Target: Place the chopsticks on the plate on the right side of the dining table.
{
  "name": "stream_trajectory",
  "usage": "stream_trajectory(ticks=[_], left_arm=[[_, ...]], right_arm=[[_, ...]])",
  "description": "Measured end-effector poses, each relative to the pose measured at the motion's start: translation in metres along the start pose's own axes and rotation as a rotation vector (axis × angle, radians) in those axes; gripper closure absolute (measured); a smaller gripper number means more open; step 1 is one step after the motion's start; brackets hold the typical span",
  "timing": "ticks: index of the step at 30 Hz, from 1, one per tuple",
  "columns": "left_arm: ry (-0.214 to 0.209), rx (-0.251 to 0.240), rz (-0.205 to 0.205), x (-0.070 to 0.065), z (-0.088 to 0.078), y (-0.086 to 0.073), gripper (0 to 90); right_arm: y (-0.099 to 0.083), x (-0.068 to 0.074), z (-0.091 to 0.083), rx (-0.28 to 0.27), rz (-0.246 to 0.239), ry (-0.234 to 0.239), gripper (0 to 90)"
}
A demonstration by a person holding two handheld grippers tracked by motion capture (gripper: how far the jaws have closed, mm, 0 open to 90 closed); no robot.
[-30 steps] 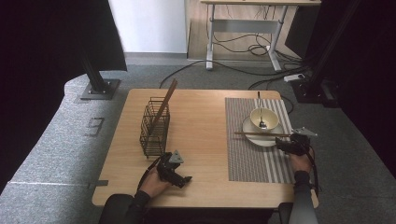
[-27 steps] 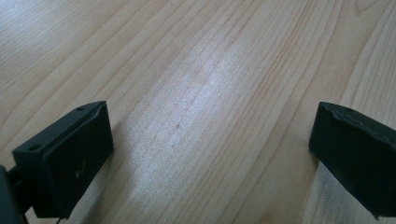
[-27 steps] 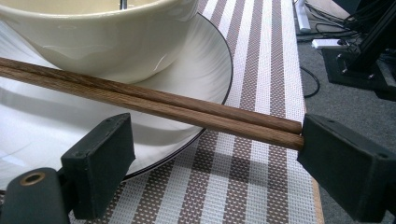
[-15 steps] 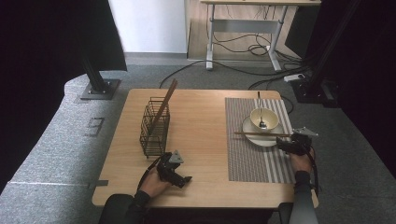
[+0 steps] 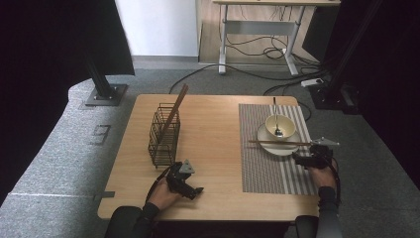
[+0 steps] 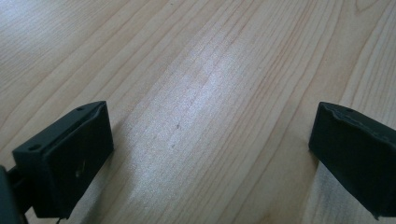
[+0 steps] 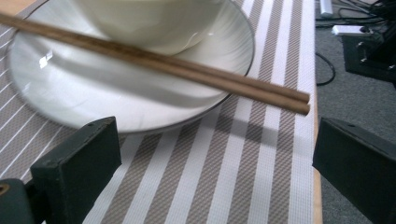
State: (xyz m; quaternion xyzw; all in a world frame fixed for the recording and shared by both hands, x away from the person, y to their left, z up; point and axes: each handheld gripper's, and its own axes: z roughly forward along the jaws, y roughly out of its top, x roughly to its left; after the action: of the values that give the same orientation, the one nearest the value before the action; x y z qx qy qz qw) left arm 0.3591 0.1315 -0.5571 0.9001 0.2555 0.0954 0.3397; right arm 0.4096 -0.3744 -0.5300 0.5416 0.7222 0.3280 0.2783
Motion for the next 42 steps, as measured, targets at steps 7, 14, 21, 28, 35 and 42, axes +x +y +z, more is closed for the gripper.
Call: stream_trajectory(ticks=[7,14,21,28,35,42], left_arm=[[0.0,0.0,0.0,0.0,0.0,0.0,0.0],[0.001,0.0,-0.001,0.0,0.0,0.0,0.0],[0.002,0.0,-0.003,0.0,0.0,0.0,0.0],[0.002,0.0,-0.004,0.0,0.0,0.0,0.0],[0.002,0.0,-0.004,-0.001,0.0,0.0,0.0],[0.003,0.0,-0.004,-0.001,0.0,0.0,0.0]], right_arm=[[-0.006,0.015,-0.023,0.039,-0.054,0.04,0.0],[-0.008,0.036,-0.048,0.037,-0.069,0.083,0.6],[-0.006,0.069,-0.059,0.039,-0.115,0.141,0.5],[0.002,0.109,-0.046,0.061,-0.176,0.228,0.0],[-0.002,0.135,-0.005,0.105,-0.226,0.234,0.0],[-0.015,0.134,0.02,0.102,-0.187,0.269,0.0]])
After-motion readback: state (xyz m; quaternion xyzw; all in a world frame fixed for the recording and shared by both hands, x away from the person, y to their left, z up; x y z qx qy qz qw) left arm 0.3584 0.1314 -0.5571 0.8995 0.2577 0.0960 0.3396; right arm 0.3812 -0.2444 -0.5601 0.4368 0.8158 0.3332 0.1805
